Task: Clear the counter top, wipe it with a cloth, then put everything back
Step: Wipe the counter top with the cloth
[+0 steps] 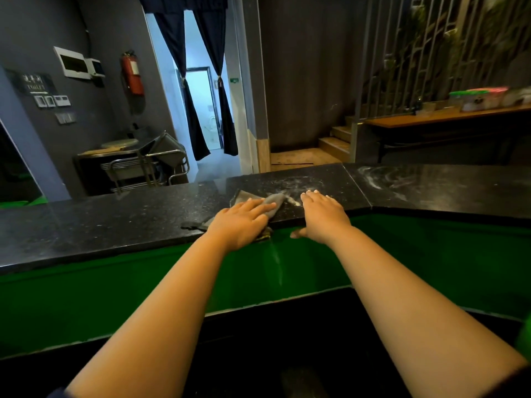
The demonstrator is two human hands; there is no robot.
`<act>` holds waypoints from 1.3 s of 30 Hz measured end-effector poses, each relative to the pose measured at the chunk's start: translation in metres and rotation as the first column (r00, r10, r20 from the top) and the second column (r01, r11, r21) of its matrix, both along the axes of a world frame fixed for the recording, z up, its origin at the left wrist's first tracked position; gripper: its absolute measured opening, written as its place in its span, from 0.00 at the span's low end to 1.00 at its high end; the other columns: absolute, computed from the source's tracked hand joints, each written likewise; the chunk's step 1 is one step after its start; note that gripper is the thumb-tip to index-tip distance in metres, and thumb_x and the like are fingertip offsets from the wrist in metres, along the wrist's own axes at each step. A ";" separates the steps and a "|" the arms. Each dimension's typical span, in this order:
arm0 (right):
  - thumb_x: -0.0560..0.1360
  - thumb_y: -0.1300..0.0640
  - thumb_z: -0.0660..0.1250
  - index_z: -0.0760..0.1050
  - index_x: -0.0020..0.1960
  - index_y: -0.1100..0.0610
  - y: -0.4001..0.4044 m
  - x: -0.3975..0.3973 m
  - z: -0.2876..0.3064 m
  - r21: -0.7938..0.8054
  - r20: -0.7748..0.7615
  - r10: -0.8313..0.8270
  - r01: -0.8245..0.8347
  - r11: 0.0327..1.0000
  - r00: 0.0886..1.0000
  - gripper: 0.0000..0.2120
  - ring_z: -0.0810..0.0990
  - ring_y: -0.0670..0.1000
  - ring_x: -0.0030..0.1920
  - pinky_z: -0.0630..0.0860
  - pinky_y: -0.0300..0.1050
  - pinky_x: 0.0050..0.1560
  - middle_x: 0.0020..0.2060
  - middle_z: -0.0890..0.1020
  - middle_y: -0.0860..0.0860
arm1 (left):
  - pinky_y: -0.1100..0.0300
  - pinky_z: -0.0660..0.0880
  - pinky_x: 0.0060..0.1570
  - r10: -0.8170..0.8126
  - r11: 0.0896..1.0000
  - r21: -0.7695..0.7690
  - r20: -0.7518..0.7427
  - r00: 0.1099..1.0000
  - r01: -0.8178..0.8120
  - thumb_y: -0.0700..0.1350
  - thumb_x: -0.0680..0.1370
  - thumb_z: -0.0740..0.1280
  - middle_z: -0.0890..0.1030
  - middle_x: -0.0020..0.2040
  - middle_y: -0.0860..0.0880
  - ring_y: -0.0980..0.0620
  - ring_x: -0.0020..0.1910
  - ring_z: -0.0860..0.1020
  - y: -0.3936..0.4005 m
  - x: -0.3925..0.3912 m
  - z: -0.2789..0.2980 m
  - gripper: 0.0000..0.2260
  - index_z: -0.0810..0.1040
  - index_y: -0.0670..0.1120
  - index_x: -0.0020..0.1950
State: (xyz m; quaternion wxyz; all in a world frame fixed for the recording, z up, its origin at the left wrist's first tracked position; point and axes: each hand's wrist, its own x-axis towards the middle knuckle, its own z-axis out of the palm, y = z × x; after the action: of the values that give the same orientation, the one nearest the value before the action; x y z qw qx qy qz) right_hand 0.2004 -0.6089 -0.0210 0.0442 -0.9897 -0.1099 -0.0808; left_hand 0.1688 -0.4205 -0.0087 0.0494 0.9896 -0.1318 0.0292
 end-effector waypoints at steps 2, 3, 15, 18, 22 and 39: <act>0.68 0.37 0.71 0.49 0.78 0.58 -0.009 -0.001 0.001 -0.005 -0.029 0.005 -0.006 1.000 1.000 0.51 0.50 0.54 0.78 0.49 0.53 0.76 0.78 0.53 0.53 | 0.44 0.55 0.71 0.070 0.998 -0.011 0.039 0.997 -0.070 0.55 0.82 0.45 0.54 0.78 0.55 0.50 0.76 0.56 0.021 -0.007 -0.004 0.22 0.54 0.61 0.77; 0.69 0.37 0.70 0.48 0.78 0.57 -0.015 -0.002 0.001 -0.012 -0.032 -0.003 0.003 1.000 0.999 0.49 0.49 0.54 0.78 0.49 0.54 0.76 0.78 0.52 0.52 | 0.42 0.56 0.71 0.119 0.993 -0.001 0.053 0.991 -0.119 0.56 0.81 0.44 0.54 0.78 0.54 0.49 0.76 0.56 0.033 -0.006 -0.005 0.22 0.53 0.61 0.77; 0.74 0.42 0.67 0.48 0.78 0.57 -0.016 -0.001 -0.011 0.046 0.039 -0.042 0.040 0.998 0.998 0.44 0.48 0.53 0.78 0.46 0.52 0.76 0.78 0.52 0.53 | 0.39 0.51 0.71 0.142 0.990 0.014 -0.019 0.990 -0.142 0.56 0.82 0.44 0.52 0.79 0.53 0.47 0.77 0.52 -0.010 0.037 -0.001 0.22 0.52 0.60 0.77; 0.74 0.42 0.68 0.49 0.78 0.58 -0.016 -0.002 -0.012 0.047 0.048 -0.040 0.038 0.998 0.998 0.43 0.48 0.53 0.78 0.47 0.52 0.76 0.78 0.52 0.53 | 0.45 0.59 0.69 0.044 0.998 -0.054 0.098 0.994 -0.039 0.53 0.81 0.48 0.60 0.77 0.52 0.49 0.74 0.60 -0.020 0.011 -0.005 0.22 0.60 0.58 0.75; 0.74 0.42 0.67 0.48 0.78 0.58 -0.017 -0.002 -0.012 0.040 0.044 -0.037 0.035 0.999 0.998 0.43 0.48 0.53 0.78 0.47 0.52 0.76 0.78 0.52 0.53 | 0.51 0.68 0.64 -0.132 0.975 -0.149 0.218 0.967 0.167 0.53 0.75 0.50 0.70 0.71 0.53 0.51 0.67 0.70 -0.003 -0.025 -0.007 0.24 0.71 0.55 0.69; 0.76 0.46 0.66 0.50 0.78 0.56 -0.024 -0.005 -0.004 0.099 -0.027 0.022 -0.020 0.995 0.999 0.40 0.47 0.52 0.78 0.45 0.51 0.76 0.78 0.52 0.52 | 0.48 0.64 0.66 0.089 0.952 -0.287 -0.059 0.994 -0.102 0.55 0.82 0.52 0.66 0.73 0.46 0.44 0.69 0.66 -0.035 0.011 0.015 0.20 0.68 0.54 0.73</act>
State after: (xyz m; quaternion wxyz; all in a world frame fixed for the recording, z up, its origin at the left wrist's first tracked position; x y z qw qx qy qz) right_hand 0.1952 -0.6326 -0.0253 0.0954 -0.9861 -0.1156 -0.0717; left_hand 0.1798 -0.4558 0.0062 0.1952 0.9773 -0.0770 0.0280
